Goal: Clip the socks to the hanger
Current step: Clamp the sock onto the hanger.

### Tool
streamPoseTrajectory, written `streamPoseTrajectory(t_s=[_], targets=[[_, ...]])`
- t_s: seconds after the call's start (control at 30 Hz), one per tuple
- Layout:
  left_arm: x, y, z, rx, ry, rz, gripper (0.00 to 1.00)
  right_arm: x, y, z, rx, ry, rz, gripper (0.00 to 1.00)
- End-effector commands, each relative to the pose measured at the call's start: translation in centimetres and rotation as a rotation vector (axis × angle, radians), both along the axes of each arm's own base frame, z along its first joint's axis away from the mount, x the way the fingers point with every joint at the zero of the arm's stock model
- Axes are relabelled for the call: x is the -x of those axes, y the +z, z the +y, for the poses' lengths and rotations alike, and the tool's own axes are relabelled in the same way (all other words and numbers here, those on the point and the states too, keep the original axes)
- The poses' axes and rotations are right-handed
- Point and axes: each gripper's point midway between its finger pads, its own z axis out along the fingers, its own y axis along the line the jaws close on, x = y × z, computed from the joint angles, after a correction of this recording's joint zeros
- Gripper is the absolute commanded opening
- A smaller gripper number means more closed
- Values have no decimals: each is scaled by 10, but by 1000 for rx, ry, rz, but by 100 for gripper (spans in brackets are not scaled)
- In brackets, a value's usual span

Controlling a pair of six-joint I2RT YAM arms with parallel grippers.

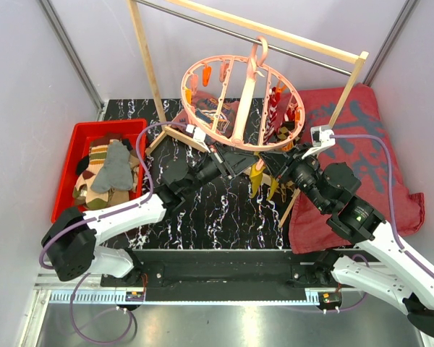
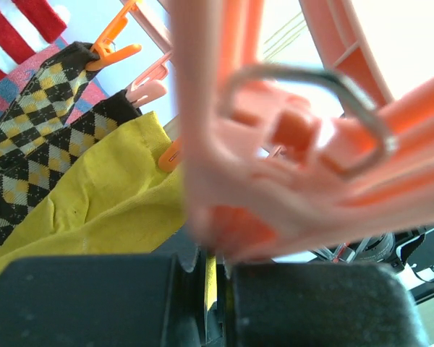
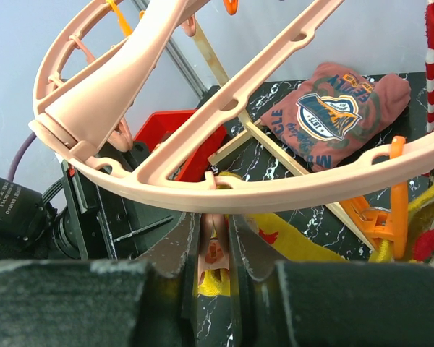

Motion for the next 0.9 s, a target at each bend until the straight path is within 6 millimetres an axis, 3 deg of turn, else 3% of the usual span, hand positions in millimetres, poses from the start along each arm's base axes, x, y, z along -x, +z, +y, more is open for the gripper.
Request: streamPoseTrajectory(t_s=[0.0, 0.13, 0.37, 0.4, 0.47, 0.6, 0.63, 0.7, 0.73, 0.87], targets=[[8, 43, 0, 90, 3, -105, 0, 2, 17, 5, -67, 21, -37, 18], [10, 47, 1, 96, 0, -111, 0, 3, 16, 5, -69, 24, -34, 27], [12, 48, 2, 84, 7, -124, 0, 1, 14, -2, -72, -10, -37, 61], [12, 47, 2, 81, 8, -123, 0, 2, 15, -3, -73, -11, -40, 69], [12, 45, 2, 74, 11, -124, 2, 2, 16, -6, -72, -18, -47, 76], [7, 37, 2, 39, 37, -127, 20, 5, 17, -11, -43, -23, -53, 87], [5, 32, 3, 18, 52, -137, 31, 5, 17, -12, -30, -28, -56, 90], [2, 25, 7, -16, 85, -139, 41, 6, 15, -14, -10, -32, -53, 92], [-1, 12, 8, -65, 104, -141, 50, 6, 16, -15, -3, -31, -56, 93], [-9, -6, 28, -181, 205, -163, 68, 7, 18, -19, 30, -40, -63, 94]])
